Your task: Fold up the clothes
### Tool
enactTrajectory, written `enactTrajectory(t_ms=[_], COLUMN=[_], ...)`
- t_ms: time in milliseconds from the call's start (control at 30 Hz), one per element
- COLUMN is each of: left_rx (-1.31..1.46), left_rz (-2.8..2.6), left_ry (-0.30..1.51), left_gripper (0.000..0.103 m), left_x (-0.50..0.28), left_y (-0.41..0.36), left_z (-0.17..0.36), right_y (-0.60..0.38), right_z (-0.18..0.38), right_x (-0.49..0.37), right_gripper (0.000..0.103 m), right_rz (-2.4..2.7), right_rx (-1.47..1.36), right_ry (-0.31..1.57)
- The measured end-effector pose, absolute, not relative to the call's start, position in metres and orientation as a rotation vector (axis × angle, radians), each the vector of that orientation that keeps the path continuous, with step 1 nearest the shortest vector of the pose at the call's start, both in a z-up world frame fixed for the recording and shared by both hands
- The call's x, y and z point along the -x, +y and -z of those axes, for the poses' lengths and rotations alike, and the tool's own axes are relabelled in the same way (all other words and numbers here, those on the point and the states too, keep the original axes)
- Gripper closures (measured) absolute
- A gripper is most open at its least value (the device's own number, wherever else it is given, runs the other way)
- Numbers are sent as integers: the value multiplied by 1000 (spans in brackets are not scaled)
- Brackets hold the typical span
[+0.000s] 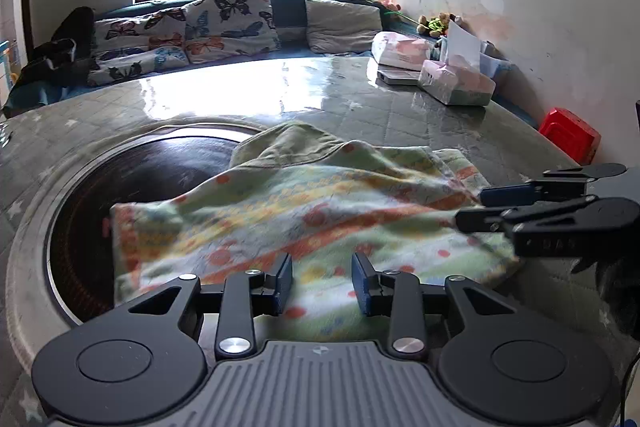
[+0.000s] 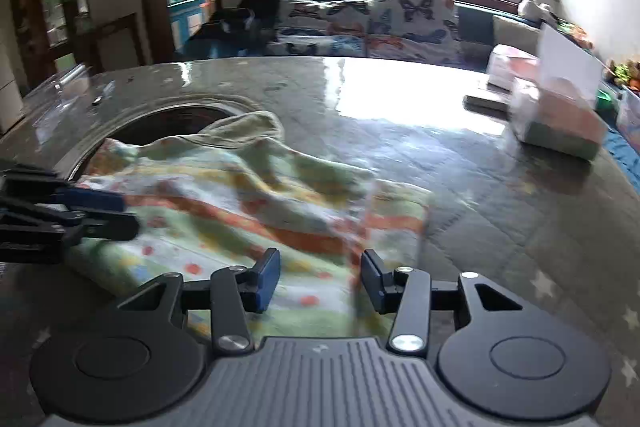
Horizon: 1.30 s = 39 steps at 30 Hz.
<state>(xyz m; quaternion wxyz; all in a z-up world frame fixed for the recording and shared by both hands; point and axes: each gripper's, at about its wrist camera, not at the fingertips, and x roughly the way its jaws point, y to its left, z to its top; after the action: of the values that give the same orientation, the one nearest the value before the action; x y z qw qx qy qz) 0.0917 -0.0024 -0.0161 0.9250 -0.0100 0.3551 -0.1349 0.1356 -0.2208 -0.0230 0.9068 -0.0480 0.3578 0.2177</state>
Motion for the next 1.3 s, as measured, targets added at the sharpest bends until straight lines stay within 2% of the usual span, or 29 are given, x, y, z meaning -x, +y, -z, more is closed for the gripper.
enactTrajectory(t_ms=[67,267,600,1067,1300], left_rx=[30,59,69,115,146], left_rz=[266,226,196,148,140], left_ry=[723,717,710,699,707], left_gripper=[62,59,57,56,56], left_x=[-85,-67,-49,-37,-34], left_y=[3,15,24,45,55], left_z=[16,16,18,16,19], right_y=[-229,-206,-161,-155,-187], right_z=[22,6,26,21,25], right_x=[-134,-113,-96,-94,-94], right_gripper=[58,50,50,49,46], right_rz=[-434,-537,-616,-639,-580], right_rx=[85,123,207,209,156], right_ry=[741,675,688,678,714])
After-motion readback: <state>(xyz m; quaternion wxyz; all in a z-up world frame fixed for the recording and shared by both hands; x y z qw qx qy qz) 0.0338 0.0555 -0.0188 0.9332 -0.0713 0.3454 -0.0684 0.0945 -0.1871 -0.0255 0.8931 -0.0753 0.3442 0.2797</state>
